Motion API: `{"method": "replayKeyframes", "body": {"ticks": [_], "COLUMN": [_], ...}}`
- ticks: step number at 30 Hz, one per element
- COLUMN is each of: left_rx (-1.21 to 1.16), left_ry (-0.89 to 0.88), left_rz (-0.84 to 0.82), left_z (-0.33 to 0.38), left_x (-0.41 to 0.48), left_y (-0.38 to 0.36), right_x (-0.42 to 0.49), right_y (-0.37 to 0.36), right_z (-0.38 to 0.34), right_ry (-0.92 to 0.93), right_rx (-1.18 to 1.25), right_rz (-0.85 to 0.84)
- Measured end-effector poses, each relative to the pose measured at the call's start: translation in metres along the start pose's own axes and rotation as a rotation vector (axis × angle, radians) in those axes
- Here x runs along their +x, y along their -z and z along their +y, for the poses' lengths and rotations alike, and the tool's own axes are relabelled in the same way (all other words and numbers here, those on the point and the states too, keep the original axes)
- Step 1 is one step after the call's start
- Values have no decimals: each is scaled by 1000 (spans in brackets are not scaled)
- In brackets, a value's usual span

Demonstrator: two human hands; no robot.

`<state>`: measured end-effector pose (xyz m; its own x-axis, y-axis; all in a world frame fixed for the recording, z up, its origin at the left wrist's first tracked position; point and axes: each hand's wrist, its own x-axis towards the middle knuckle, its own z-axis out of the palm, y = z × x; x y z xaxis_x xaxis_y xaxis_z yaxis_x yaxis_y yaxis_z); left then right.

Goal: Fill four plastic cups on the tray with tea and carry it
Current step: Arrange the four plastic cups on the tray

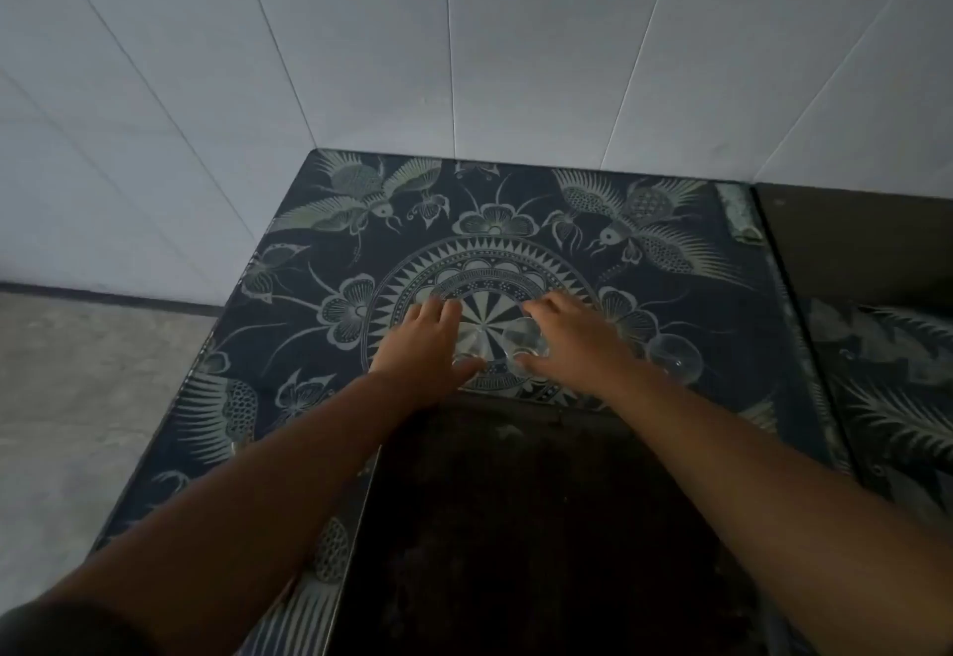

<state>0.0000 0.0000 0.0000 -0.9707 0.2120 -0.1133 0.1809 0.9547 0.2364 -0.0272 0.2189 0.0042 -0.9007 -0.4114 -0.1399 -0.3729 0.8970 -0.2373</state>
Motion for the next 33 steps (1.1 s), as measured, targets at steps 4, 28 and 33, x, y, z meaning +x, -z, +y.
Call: {"method": "replayKeyframes", "body": {"ticks": [4, 28, 33], "left_rx": [6, -73, -93], "left_ry": [15, -89, -119], "left_rz": [-47, 60, 69], "left_z": [-7, -11, -6], "left_x": [10, -9, -36], "left_y": [-14, -10, -5], "right_x": [11, -23, -56], "right_y": [-9, -7, -6], "right_z": [-1, -20, -30], "right_ry": [-9, -47, -43], "right_rx": [-50, 149, 196], "right_rz": [-63, 41, 53]}}
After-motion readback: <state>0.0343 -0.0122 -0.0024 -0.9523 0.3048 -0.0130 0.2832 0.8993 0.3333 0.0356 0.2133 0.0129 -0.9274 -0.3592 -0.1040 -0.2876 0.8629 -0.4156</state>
